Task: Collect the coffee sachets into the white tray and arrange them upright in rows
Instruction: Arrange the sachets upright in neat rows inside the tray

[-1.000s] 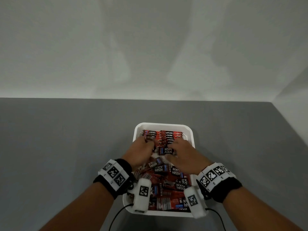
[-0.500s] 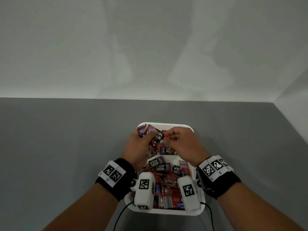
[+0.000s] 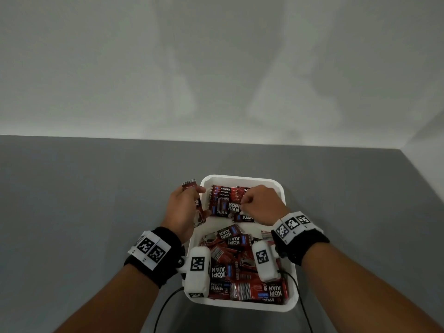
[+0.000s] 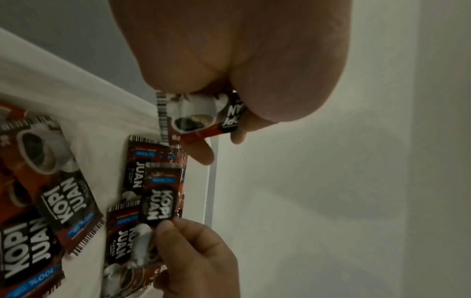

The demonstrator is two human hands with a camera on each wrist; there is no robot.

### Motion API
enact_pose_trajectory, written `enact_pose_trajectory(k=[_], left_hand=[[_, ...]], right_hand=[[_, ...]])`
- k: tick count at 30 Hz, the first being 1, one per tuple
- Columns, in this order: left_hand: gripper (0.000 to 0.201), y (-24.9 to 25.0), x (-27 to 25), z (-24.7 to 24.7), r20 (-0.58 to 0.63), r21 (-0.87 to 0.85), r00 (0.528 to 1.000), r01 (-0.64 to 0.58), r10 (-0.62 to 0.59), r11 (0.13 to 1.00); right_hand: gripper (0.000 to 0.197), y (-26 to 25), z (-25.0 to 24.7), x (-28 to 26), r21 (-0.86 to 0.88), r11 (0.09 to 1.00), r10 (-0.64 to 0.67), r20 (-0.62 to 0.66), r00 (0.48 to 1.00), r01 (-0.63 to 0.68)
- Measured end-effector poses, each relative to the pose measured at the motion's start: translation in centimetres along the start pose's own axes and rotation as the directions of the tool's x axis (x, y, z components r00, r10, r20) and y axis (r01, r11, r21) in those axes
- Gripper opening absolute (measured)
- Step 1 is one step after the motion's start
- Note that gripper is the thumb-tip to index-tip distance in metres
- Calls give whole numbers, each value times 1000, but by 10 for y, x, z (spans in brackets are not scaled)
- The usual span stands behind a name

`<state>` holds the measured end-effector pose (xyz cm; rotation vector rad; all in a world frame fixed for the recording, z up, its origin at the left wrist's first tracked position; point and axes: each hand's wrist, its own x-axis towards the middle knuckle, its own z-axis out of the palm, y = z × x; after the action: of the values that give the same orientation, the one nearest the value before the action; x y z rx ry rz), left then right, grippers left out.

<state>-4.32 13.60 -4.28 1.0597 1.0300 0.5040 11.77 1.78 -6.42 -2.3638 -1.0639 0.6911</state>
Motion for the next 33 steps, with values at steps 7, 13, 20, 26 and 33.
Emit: enact_pose_trajectory(k=[7, 13, 20, 26, 33], left_hand=[[20, -7, -2, -5, 18, 62, 999, -28, 27, 998], [15, -11, -1, -4, 55, 95, 998, -36, 31, 995], [14, -14, 3, -3, 84, -4, 996, 31, -30, 1000], [14, -21, 2, 12, 164, -42, 986, 18, -11, 999], [17, -30, 1, 23, 210, 140, 975, -108, 78, 984]], right_hand=[[15, -8, 28, 20, -177, 981, -55, 159, 986, 84], [12, -7, 36, 22, -228, 969, -73, 111, 991, 97], [12, -5, 15, 9, 165, 986, -1, -61, 998, 11], [18, -5, -9, -28, 560, 829, -11, 3, 1000, 8], [10, 6, -27, -33, 247, 965, -79, -30, 996, 84]])
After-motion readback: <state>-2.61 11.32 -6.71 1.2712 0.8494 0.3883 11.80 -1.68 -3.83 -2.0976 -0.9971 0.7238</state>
